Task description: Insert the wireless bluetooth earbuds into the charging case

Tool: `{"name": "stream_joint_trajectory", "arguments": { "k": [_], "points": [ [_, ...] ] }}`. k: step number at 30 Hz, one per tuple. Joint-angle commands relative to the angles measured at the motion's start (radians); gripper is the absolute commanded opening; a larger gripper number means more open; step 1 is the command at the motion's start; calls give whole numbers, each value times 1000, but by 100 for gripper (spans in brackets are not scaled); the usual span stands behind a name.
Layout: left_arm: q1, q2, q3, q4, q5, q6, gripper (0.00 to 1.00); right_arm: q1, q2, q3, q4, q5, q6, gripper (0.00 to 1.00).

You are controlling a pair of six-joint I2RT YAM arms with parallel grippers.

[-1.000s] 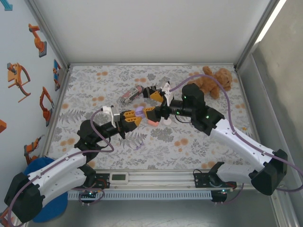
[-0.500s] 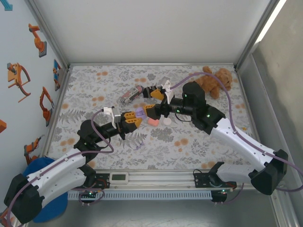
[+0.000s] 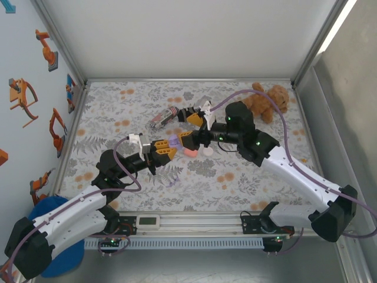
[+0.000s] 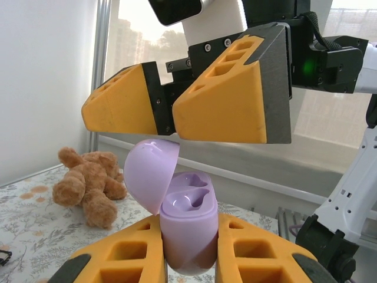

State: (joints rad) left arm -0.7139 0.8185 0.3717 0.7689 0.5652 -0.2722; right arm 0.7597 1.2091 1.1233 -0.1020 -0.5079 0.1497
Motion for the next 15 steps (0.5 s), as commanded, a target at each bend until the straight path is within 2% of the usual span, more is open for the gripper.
{"name": "stream_joint_trajectory", "arguments": {
  "k": [1,9,15],
  "points": [
    [-6,-12,21,6,4,24,0,-5,11,41,-11,1,5,83],
    [-8,-10,23,6,4,28,0,-5,29,53,-24,41,7,83],
    [-9,-13,21,-8,0,33,0,-5,14,59,-24,26,8,83]
  ]
}}
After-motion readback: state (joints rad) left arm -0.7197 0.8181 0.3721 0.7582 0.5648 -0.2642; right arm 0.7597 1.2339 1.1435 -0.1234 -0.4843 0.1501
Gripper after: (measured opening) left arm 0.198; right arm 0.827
